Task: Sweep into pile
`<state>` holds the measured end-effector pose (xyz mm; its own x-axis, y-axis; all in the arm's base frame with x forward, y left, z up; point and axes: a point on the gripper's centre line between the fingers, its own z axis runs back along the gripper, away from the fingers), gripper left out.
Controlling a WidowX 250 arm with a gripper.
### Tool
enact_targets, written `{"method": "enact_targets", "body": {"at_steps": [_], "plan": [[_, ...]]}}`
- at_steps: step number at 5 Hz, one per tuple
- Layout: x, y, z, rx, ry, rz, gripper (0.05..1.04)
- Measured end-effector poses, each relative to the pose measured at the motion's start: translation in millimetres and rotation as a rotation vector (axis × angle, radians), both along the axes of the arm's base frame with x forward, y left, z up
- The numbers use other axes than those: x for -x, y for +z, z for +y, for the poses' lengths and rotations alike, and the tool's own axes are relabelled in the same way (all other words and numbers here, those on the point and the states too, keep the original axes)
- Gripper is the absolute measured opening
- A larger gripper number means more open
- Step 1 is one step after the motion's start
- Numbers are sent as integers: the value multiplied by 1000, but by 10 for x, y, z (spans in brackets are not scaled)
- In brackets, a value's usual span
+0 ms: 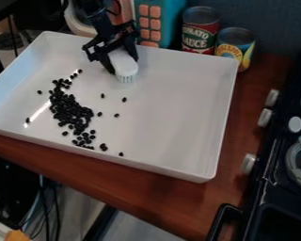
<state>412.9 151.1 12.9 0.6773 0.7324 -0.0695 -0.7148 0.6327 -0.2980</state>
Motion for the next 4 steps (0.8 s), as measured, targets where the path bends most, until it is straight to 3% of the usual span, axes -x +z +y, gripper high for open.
{"method": "enact_targets", "body": {"at_steps": [1,3,4], "plan": [[98,-15,110,-4,31,-14,734],[344,-14,10,4,30,-9,727],[356,-21,11,-5,38,-16,725]]}}
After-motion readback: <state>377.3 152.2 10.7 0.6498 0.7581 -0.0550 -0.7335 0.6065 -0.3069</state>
